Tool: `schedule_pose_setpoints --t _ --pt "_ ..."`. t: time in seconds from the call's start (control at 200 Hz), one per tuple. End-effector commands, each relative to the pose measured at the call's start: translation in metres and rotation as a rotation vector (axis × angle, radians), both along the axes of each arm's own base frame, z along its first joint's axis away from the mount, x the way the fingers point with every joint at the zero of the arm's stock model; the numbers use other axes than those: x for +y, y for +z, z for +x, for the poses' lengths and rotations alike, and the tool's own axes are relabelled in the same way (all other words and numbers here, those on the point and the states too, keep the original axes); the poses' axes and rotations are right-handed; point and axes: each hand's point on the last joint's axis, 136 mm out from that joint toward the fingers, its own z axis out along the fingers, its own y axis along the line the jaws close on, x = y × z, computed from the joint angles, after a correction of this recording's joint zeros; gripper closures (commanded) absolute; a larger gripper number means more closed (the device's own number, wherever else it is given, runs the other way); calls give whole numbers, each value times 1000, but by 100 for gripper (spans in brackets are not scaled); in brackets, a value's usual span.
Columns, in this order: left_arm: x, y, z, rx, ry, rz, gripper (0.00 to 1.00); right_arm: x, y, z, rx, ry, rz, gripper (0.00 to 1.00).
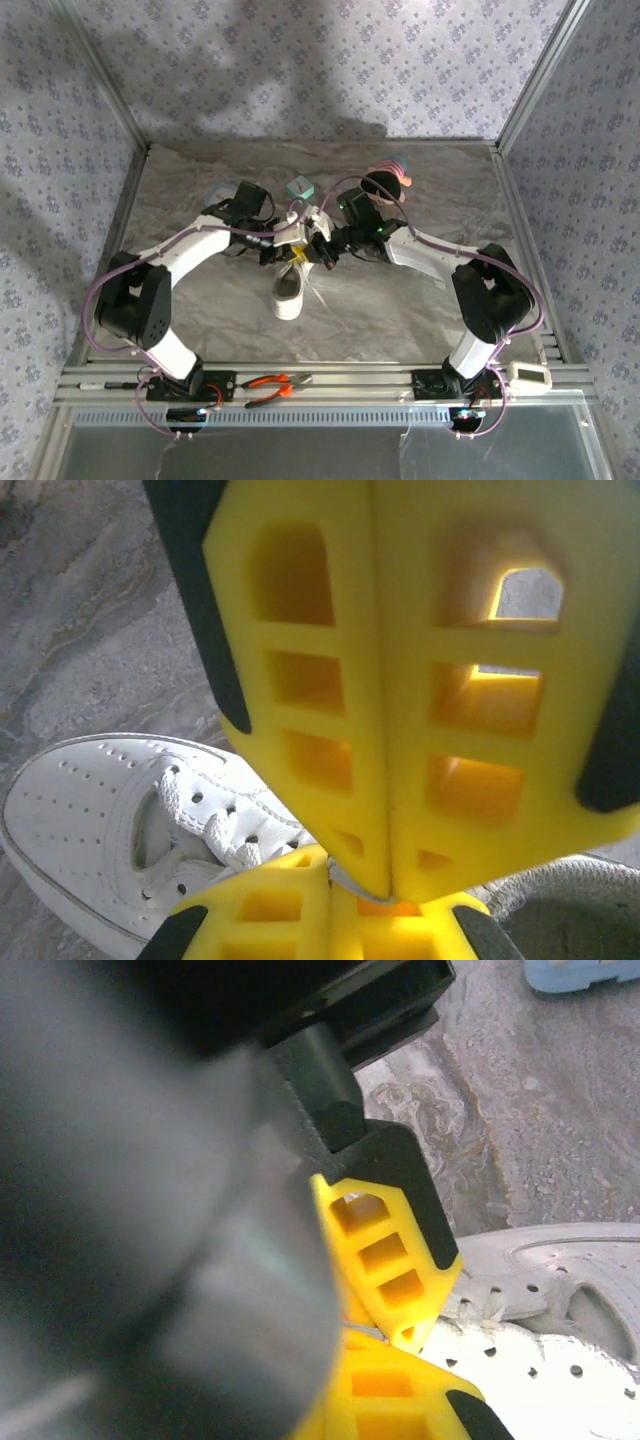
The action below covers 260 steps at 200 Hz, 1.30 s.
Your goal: Tie the shoes
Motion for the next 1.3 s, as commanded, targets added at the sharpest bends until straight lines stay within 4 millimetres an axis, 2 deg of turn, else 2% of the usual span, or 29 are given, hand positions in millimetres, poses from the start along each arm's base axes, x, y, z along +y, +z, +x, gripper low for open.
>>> schedule_pose_setpoints --t 0.0,0.12,0.19,0.375,0.505,0.64,0.869,1.074,1.294 --pt "-3 10 1 -77 10 -30 100 3 4 -17 63 37 35 90" --pt "2 12 -3 -119 22 -30 100 -6 13 -16 100 1 67 69" --pt "4 13 -5 -148 26 -31 100 -14 21 -14 118 -29 93 61" --pt "6 15 -9 -207 34 -28 100 -40 33 0 174 -155 134 59" --pt "6 16 -10 -237 36 -25 100 -57 14 26 273 -349 67 61" --pt "5 18 -11 -265 37 -26 100 -42 11 34 393 -347 100 62" --pt "1 22 -8 -295 40 -37 100 -18 2 36 476 -285 111 61" --pt "-2 22 -5 -303 36 -41 100 -7 1 33 511 -242 133 61" --pt "-2 22 -4 -309 40 -41 100 -5 -7 26 537 -223 120 62"
